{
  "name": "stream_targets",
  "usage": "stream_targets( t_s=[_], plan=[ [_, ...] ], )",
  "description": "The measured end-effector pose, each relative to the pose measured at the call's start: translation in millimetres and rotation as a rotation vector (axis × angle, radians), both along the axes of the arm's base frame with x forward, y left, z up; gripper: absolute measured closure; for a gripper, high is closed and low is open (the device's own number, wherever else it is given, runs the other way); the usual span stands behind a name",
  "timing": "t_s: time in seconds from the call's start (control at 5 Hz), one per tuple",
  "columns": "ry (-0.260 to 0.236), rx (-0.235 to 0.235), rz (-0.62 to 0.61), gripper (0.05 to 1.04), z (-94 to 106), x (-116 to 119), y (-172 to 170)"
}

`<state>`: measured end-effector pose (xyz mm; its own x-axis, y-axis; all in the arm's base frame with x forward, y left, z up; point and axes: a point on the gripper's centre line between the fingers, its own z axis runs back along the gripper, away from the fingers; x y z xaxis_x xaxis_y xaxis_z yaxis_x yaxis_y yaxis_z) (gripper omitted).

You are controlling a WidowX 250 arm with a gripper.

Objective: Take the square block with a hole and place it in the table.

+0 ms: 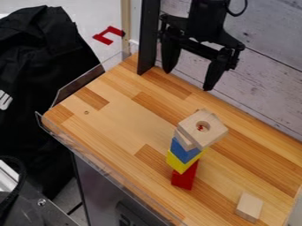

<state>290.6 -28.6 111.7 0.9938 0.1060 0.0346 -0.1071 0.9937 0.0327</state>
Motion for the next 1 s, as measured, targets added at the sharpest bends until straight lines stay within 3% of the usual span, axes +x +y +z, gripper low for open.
stream_targets(
  t_s=[0.2, 0.6, 1.0],
  plan=[
    [0.029, 0.003, 0.0, 0.083, -7.8, -3.1, 0.4],
    [-0.017, 0.036, -0.079, 0.083, -3.5, -20.6, -26.9],
    [-0.043, -0.004, -0.109, 0.083, 7.2, -39.7, -40.5]
  ],
)
